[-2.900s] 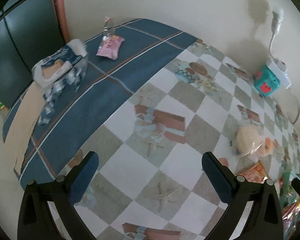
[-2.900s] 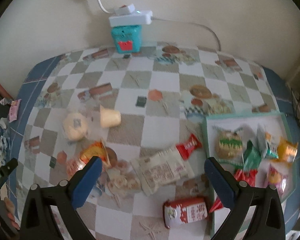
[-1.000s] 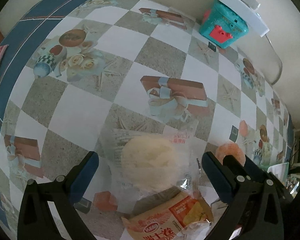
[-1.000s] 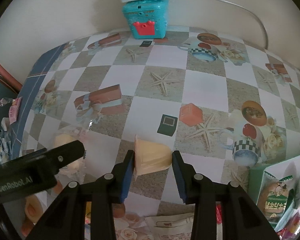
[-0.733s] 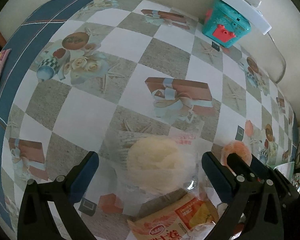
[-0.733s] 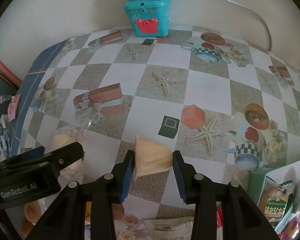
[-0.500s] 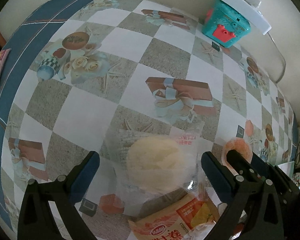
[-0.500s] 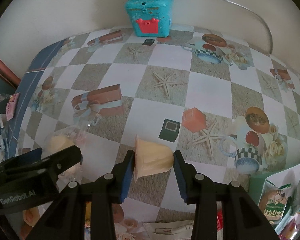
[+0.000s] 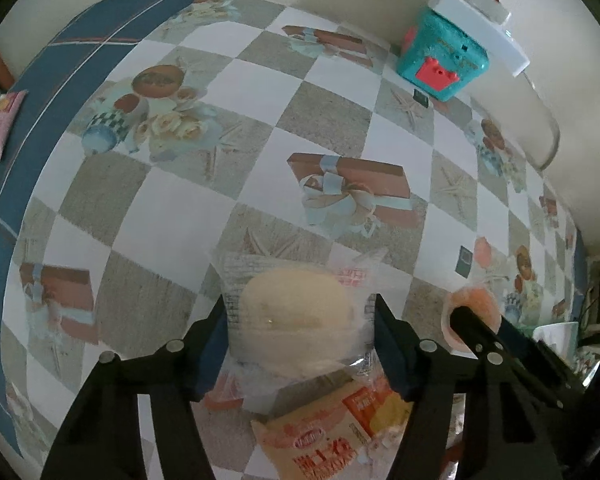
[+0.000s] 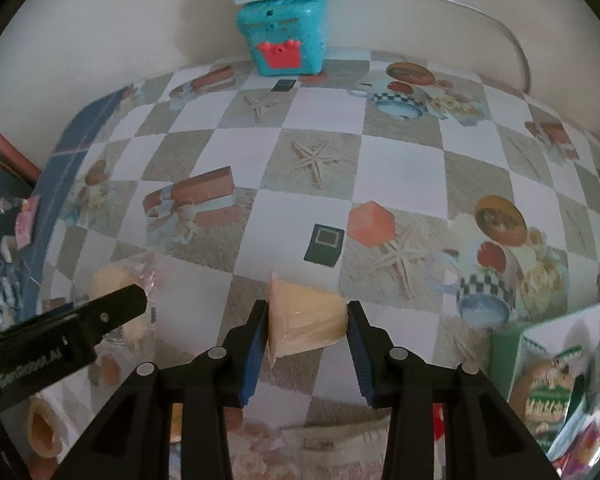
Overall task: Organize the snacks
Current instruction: 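Carry the bun into the tray with the left tool while the right tool releases the pudding cup there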
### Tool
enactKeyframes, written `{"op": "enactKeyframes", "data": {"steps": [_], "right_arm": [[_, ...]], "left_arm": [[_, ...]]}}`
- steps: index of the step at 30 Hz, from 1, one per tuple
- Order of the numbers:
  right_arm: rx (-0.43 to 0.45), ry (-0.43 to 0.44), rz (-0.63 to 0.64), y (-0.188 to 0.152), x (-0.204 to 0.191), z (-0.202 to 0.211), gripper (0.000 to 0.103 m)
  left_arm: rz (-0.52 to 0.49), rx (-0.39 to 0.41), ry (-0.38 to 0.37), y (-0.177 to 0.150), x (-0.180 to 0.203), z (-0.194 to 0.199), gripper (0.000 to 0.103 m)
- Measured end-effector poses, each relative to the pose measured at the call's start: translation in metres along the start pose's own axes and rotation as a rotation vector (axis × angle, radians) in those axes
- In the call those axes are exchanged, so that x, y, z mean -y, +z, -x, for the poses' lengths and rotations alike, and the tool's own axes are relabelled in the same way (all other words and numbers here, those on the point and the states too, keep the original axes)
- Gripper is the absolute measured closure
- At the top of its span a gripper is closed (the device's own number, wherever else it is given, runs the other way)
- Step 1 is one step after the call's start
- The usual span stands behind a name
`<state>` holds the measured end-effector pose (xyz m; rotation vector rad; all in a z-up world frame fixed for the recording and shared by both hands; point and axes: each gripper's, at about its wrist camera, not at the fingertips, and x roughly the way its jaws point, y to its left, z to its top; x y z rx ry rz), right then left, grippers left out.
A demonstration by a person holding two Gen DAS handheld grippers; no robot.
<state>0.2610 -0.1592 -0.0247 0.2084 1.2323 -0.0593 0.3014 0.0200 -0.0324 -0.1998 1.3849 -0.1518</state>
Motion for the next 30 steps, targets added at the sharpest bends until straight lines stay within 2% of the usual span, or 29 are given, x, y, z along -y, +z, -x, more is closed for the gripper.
{"op": "enactKeyframes", "data": {"steps": [5, 10, 25, 30], "right_arm": [[0.061, 0.011, -0.009, -0.017, 0.003, 0.035, 0.062], [0.126, 0.030, -0.035, -0.037, 0.011, 0.064, 0.062], [0.277, -0.024, -0.186, -0.113, 0.061, 0.137, 0.062], [0.348, -0.042, -0.256, -0.133, 0.086, 0.153, 0.062]], "left_arm": [[0.046, 0.085, 0.002, -0.012, -0.006, 0.030, 0.036], [0.074, 0.151, 0.004, -0.038, -0.006, 0.057, 0.036], [0.105, 0.195, -0.015, -0.111, 0.043, 0.085, 0.036], [0.092, 0.201, 0.014, -0.127, 0.059, 0.085, 0.036]]}}
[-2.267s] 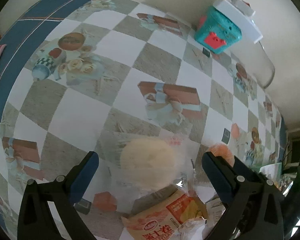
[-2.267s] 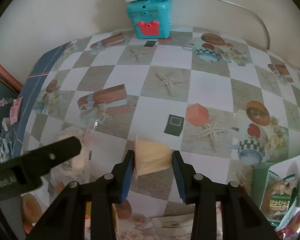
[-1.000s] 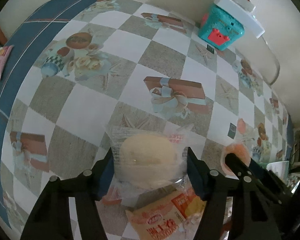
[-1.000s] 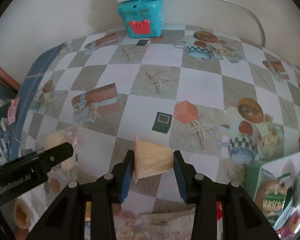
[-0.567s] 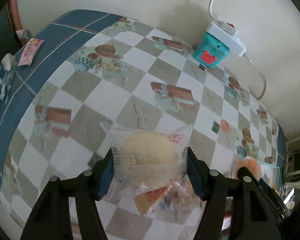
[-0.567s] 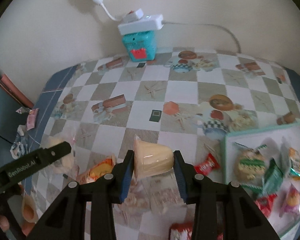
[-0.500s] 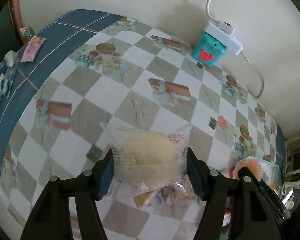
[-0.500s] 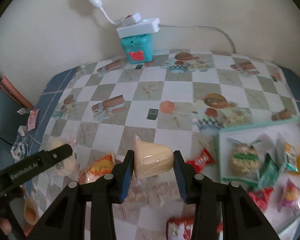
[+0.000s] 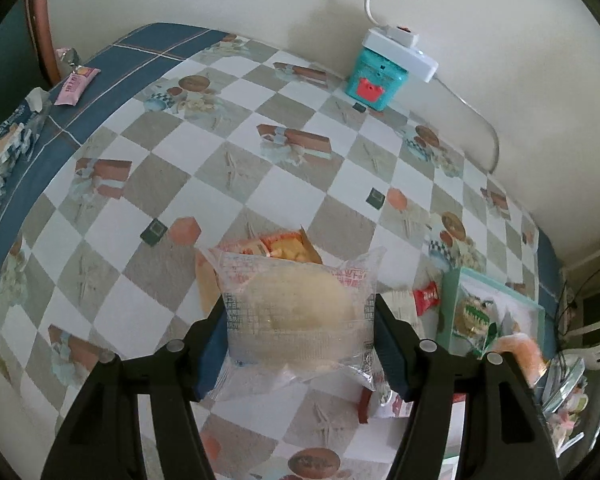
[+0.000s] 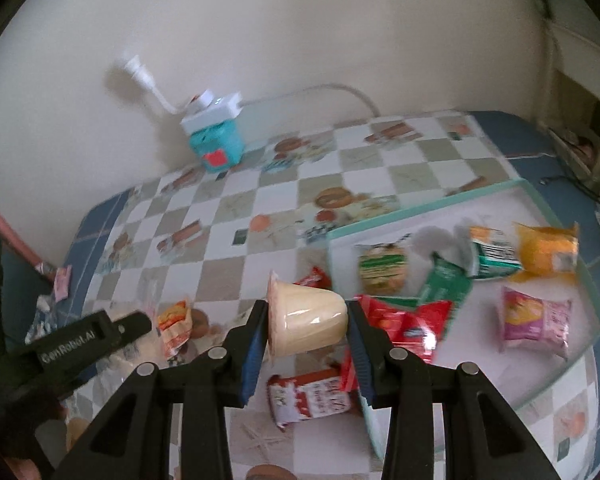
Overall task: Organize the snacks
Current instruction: 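Carry the bun into the tray with the left tool while the right tool releases the pudding cup there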
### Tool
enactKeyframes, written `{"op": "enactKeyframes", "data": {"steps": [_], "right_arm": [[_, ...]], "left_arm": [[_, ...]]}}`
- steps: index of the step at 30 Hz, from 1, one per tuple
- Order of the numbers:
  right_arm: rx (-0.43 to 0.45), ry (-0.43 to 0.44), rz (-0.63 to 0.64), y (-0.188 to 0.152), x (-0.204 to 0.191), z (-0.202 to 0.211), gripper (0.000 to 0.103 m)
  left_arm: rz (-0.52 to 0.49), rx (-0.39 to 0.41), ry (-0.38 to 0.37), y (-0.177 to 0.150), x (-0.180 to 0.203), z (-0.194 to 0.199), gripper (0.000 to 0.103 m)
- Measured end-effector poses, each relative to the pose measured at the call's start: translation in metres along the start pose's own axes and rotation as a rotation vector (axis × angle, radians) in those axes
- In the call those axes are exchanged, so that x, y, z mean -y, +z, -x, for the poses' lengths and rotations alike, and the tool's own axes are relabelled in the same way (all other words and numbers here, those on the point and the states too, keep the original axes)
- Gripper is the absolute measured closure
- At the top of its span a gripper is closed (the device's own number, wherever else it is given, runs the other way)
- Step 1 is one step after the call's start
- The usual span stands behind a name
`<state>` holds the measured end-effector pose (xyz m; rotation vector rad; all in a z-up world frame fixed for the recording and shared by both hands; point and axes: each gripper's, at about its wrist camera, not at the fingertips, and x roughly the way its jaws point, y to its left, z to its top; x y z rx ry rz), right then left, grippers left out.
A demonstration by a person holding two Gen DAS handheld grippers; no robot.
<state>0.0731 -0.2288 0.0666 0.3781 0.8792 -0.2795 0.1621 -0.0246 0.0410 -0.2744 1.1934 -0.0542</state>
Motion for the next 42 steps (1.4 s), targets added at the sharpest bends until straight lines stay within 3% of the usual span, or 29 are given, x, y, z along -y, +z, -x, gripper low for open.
{"op": "enactKeyframes", "data": {"steps": [5, 10, 17, 22, 34, 42], "right_arm": [[0.044, -0.049, -0.041, 0.000, 0.025, 0.011, 0.062], [0.023, -0.068, -0.089, 0.000, 0.050, 0.010, 0.062], [0.032, -0.187, -0.183, 0.001, 0.106, 0.022, 0.062], [0.040, -0.222, -0.235, 0.002, 0.136, 0.033, 0.062], [0.071, -0.280, -0.324, 0.000, 0.182, 0.056, 0.062], [-0.016, -0.241, -0.330, -0.009, 0.187, 0.027, 0.062]], "left_arm": [[-0.015, 0.028, 0.004, -0.008, 0.019, 0.007, 0.036], [-0.056, 0.040, -0.023, -0.017, 0.045, 0.014, 0.036], [-0.158, 0.029, -0.065, -0.039, 0.088, 0.016, 0.036], [-0.250, 0.025, -0.096, -0.061, 0.120, 0.019, 0.036], [-0.436, -0.018, -0.138, -0.109, 0.179, 0.018, 0.036], [-0.459, -0.084, -0.110, -0.123, 0.187, -0.007, 0.035]]}}
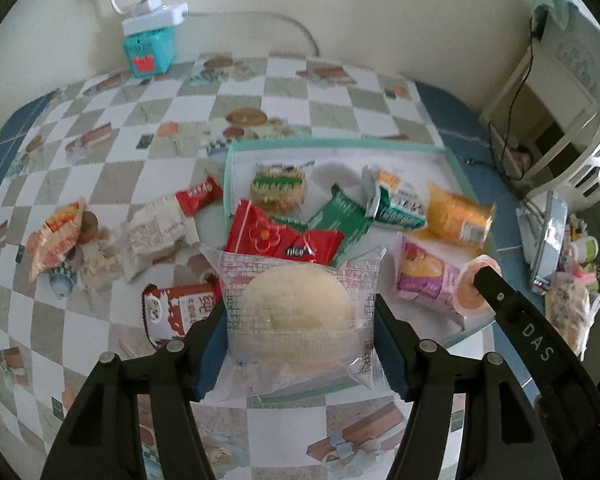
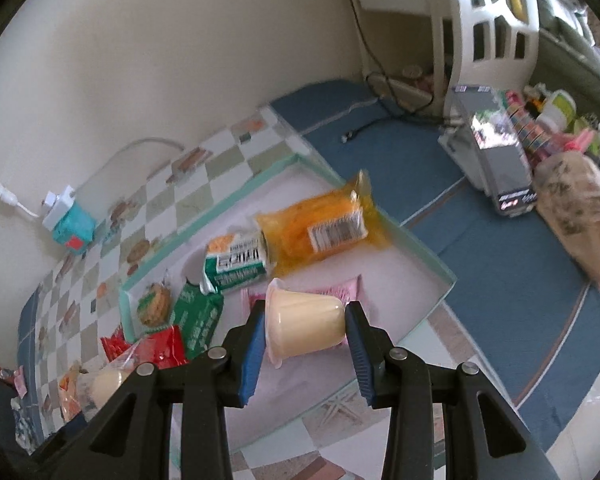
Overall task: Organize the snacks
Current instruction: 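Carry the bun into the tray with the left tool while the right tool releases the pudding cup there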
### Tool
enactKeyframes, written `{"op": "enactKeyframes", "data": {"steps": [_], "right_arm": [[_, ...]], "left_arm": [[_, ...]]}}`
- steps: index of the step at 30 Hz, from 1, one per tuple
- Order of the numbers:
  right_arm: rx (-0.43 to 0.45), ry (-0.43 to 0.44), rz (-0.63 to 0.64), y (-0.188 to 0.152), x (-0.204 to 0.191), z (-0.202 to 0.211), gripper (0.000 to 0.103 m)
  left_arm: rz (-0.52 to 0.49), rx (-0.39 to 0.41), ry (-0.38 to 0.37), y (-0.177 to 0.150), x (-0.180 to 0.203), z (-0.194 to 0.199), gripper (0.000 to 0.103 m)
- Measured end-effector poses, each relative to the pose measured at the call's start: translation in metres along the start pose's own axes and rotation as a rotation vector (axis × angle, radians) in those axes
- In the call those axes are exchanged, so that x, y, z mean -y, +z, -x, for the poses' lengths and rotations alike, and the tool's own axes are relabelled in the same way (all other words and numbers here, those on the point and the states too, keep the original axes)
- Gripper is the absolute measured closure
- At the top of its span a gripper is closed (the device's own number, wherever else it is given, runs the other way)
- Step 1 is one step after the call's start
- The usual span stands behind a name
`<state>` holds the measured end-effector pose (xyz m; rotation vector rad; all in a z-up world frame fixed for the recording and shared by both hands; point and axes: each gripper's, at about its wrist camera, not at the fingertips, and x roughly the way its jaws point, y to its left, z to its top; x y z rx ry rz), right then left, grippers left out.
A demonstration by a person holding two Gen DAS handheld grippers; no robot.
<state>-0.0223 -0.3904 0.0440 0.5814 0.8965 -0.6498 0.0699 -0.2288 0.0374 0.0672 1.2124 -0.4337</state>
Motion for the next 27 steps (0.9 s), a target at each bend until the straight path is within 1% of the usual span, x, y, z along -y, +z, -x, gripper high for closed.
{"op": "enactKeyframes", "data": {"steps": [4, 11, 21, 27], "right_arm": [[-0.042, 0.019, 0.001, -0.004, -0.002, -0.009, 0.062], [-0.073, 0.044, 0.001, -0.008, -0.008, -0.010, 0.062], [-0.119, 0.034, 0.005, -0.013, -0.010, -0.020, 0.061], [-0.135, 0.025, 0.000, -0.014, -0.008, -0.023, 0.061]], "left_arm": [[0.001, -0.033, 0.000, -0.003, 0.001, -0.010, 0.035], [0.002, -0.043, 0.005, -0.004, -0.002, -0.013, 0.035], [0.030, -0.077, 0.008, -0.004, -0.009, -0.023, 0.035], [0.039, -0.092, 0.003, -0.004, -0.010, -0.026, 0.033]]}}
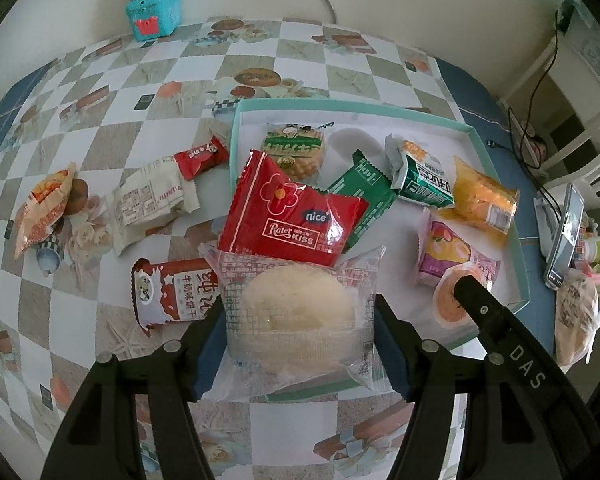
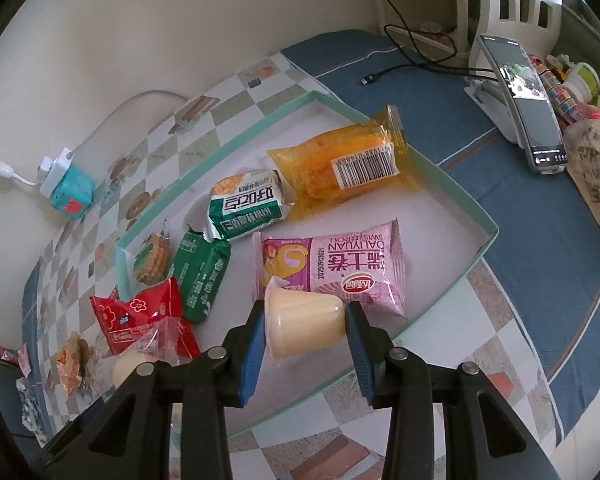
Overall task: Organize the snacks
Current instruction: 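Carry the bun into the tray with the left tool while the right tool releases the pudding cup there, then open the left tool over the tray and withdraw both tools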
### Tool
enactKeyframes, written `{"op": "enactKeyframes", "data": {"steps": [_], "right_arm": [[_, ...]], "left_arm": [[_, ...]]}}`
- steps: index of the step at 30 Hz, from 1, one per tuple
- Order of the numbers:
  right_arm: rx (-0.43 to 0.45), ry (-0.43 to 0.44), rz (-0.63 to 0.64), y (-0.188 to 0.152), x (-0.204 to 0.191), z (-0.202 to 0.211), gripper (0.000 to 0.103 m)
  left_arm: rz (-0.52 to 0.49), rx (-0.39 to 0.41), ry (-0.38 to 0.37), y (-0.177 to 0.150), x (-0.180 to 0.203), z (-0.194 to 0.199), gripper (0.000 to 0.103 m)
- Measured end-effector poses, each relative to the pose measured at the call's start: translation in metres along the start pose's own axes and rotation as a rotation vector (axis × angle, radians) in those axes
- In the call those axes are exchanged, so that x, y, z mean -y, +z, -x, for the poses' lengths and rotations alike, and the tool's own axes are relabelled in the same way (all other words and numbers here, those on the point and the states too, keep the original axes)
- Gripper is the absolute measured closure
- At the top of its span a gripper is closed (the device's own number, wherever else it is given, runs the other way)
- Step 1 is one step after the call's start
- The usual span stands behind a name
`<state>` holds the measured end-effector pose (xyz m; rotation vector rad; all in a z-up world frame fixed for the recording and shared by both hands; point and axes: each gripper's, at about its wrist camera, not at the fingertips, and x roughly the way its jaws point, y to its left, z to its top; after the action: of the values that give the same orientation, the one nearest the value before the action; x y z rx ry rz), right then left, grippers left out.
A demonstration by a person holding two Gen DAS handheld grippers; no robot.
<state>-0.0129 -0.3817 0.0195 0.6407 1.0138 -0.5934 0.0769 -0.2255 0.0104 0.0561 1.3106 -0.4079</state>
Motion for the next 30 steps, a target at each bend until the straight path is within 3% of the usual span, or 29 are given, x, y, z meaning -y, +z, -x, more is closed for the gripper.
{"op": "enactKeyframes", "data": {"steps": [5, 10, 14, 25, 30], "right_arm": [[-0.003, -0.020, -0.015, 0.001, 0.004, 0.000, 0.045], [0.001, -0.028, -0.020, 0.002, 0.006, 0.002, 0.042], [0.013, -0.036, -0.030, 0.004, 0.008, 0.007, 0.038], [0.044, -0.037, -0.029, 0.006, 0.007, 0.017, 0.035], [0.036, -0.049, -0.021, 0.005, 0.004, 0.014, 0.027]], "left_arm": [[0.008, -0.014, -0.004, 0.000, -0.001, -0.003, 0.031], [0.008, -0.018, -0.012, 0.000, -0.002, -0.002, 0.029], [0.009, -0.013, -0.012, 0.001, -0.003, 0.002, 0.020], [0.033, 0.047, -0.043, 0.009, -0.018, 0.029, 0.019], [0.111, 0.103, -0.033, 0.017, -0.047, 0.045, 0.019]]}}
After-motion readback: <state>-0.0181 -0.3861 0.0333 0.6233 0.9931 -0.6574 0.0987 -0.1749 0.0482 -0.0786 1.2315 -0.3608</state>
